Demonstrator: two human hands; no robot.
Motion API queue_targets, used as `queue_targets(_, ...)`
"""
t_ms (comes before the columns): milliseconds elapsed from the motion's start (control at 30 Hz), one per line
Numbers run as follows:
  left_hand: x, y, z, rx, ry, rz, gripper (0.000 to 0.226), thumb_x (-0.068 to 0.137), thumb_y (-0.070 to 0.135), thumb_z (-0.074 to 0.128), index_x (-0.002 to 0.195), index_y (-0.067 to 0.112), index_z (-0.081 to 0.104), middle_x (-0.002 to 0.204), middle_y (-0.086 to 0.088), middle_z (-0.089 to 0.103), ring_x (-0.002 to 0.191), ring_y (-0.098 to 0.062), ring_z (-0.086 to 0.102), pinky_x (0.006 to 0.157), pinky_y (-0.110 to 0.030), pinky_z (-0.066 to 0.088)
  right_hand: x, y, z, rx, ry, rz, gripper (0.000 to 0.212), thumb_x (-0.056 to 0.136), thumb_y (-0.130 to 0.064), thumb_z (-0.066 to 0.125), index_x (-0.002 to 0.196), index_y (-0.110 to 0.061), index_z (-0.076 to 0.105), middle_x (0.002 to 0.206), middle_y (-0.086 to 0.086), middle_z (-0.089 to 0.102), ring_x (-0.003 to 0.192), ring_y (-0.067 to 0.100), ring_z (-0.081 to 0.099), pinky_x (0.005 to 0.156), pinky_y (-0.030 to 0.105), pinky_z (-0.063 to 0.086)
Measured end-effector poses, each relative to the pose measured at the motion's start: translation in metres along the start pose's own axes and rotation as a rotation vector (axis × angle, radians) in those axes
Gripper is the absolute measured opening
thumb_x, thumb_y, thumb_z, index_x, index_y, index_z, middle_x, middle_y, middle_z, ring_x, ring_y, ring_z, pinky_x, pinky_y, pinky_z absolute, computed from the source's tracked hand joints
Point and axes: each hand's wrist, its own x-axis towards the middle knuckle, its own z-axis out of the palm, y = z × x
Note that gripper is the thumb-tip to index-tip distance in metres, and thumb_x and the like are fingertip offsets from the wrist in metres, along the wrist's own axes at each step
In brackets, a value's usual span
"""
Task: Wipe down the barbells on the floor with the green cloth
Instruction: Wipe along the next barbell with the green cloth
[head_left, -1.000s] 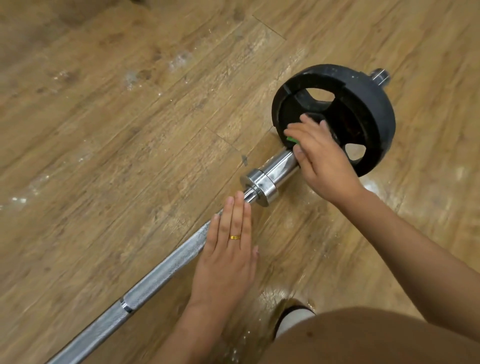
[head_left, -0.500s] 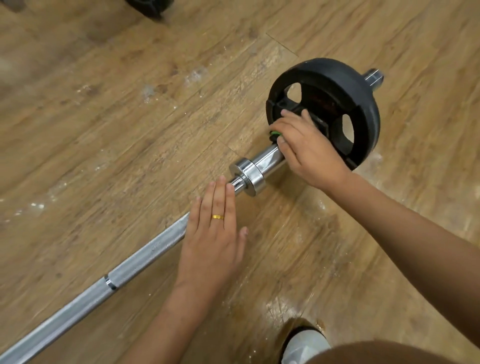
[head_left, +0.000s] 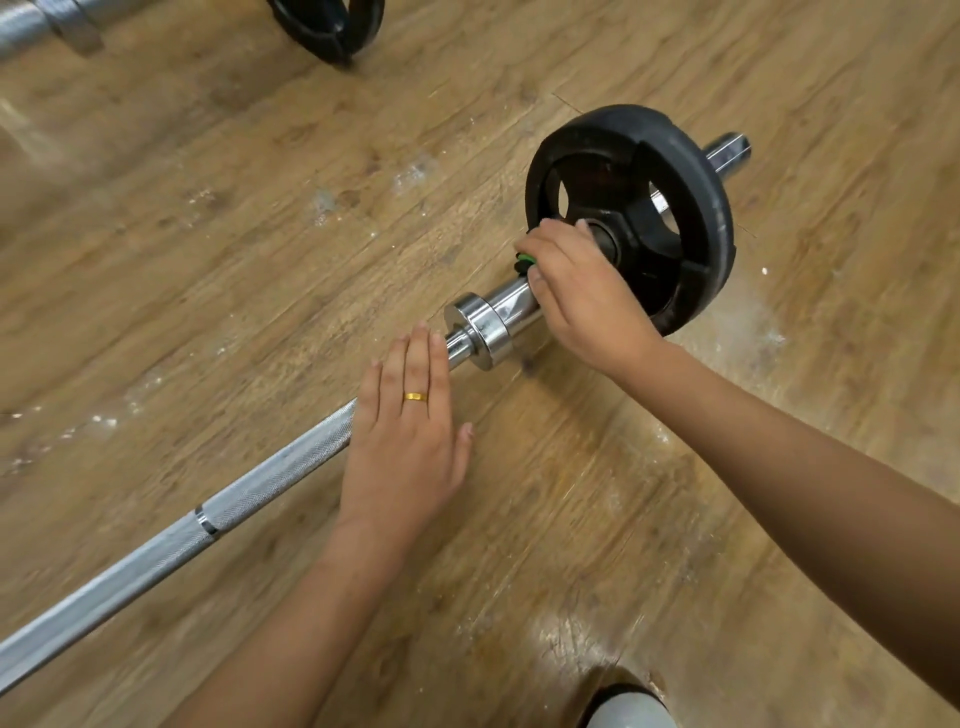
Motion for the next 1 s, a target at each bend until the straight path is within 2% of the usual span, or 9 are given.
queue_targets(67, 0.002, -0.003, 0.003, 0.015, 0.002, 0.0, 0.093, 0.095, 0.046, 0.056, 0.158, -0.006, 0.01, 0.162, -0.025, 0.02, 0.15, -0.038, 0.022, 0.125, -0.05, 0.014, 0.007, 0.006, -0.003, -0.001, -0.011, 0.026, 0.036, 0.105, -0.017, 0.039, 0.135, -0.005, 0.056, 0.131, 0.01, 0.056, 0.132, 0.022, 0.046, 0.124, 0.038, 0.013)
queue_targets(167, 0.005, -0.007, 0.004, 0.02, -0.001, -0.001, 0.094, 0.094, 0.045, 0.055, 0.158, -0.006, 0.008, 0.163, -0.026, 0.018, 0.15, -0.038, 0.02, 0.125, -0.05, 0.014, 0.014, 0.004, -0.005, 0.022, 0.054, 0.118, 0.034, 0.104, -0.013, 0.041, 0.132, -0.003, 0.058, 0.131, 0.012, 0.058, 0.133, 0.023, 0.046, 0.124, 0.045, 0.019)
queue_targets(267, 0.009, -0.01, 0.004, 0.026, -0.008, -0.002, 0.093, 0.093, 0.043, 0.055, 0.157, -0.006, 0.009, 0.163, -0.026, 0.018, 0.15, -0.039, 0.021, 0.124, -0.052, 0.016, 0.012, -0.005, 0.002, 0.071, 0.018, 0.004, 0.032, 0.104, -0.011, 0.042, 0.13, -0.003, 0.058, 0.126, 0.008, 0.057, 0.127, 0.02, 0.049, 0.123, 0.044, 0.02)
queue_targets(367, 0.013, -0.014, 0.003, 0.029, -0.016, -0.01, 0.092, 0.093, 0.043, 0.055, 0.157, -0.006, 0.011, 0.163, -0.026, 0.019, 0.151, -0.038, 0.021, 0.124, -0.052, 0.016, 0.017, 0.0, 0.001, 0.045, -0.031, -0.067, 0.033, 0.105, -0.015, 0.041, 0.133, -0.006, 0.056, 0.128, 0.005, 0.057, 0.128, 0.017, 0.048, 0.124, 0.039, 0.014)
queue_targets(533, 0.023, -0.024, 0.0, 0.025, -0.047, -0.021, 0.093, 0.093, 0.045, 0.057, 0.157, -0.005, 0.013, 0.161, -0.024, 0.025, 0.148, -0.038, 0.028, 0.123, -0.052, 0.018, 0.036, -0.003, 0.004, 0.016, 0.069, 0.106, 0.035, 0.104, -0.014, 0.04, 0.133, -0.005, 0.057, 0.132, 0.01, 0.058, 0.138, 0.023, 0.042, 0.125, 0.044, 0.013)
queue_targets(667, 0.031, -0.034, -0.002, 0.014, -0.063, -0.031, 0.091, 0.092, 0.045, 0.057, 0.157, -0.005, 0.017, 0.159, -0.023, 0.03, 0.146, -0.037, 0.031, 0.124, -0.05, 0.016, 0.04, -0.013, 0.016, 0.039, -0.022, -0.108, 0.035, 0.104, -0.017, 0.04, 0.133, -0.007, 0.056, 0.13, 0.005, 0.057, 0.129, 0.018, 0.047, 0.123, 0.025, 0.002)
queue_targets(733, 0.036, -0.039, -0.004, 0.002, -0.079, -0.042, 0.091, 0.091, 0.046, 0.057, 0.157, -0.004, 0.018, 0.158, -0.022, 0.032, 0.144, -0.036, 0.033, 0.124, -0.05, 0.018, 0.052, -0.004, 0.012, 0.013, -0.024, -0.07, 0.035, 0.105, -0.019, 0.039, 0.135, -0.009, 0.055, 0.131, 0.005, 0.057, 0.13, 0.017, 0.047, 0.125, 0.032, 0.006)
queue_targets(833, 0.042, -0.046, -0.006, -0.011, -0.109, -0.045, 0.09, 0.092, 0.047, 0.054, 0.157, -0.003, 0.018, 0.157, -0.021, 0.034, 0.144, -0.035, 0.033, 0.123, -0.049, 0.019, 0.066, 0.002, 0.009, 0.028, 0.044, 0.106, 0.036, 0.105, -0.016, 0.039, 0.135, -0.008, 0.056, 0.134, 0.008, 0.056, 0.138, 0.02, 0.041, 0.125, 0.045, 0.013)
queue_targets(1000, 0.051, -0.057, -0.009, -0.073, -0.113, -0.055, 0.089, 0.093, 0.051, 0.051, 0.157, -0.003, 0.02, 0.155, -0.022, 0.037, 0.143, -0.035, 0.035, 0.122, -0.048, 0.023, 0.068, -0.016, 0.024, 0.102, -0.021, -0.06, 0.035, 0.105, -0.017, 0.04, 0.136, -0.01, 0.055, 0.131, 0.003, 0.056, 0.129, 0.015, 0.046, 0.123, 0.036, 0.008)
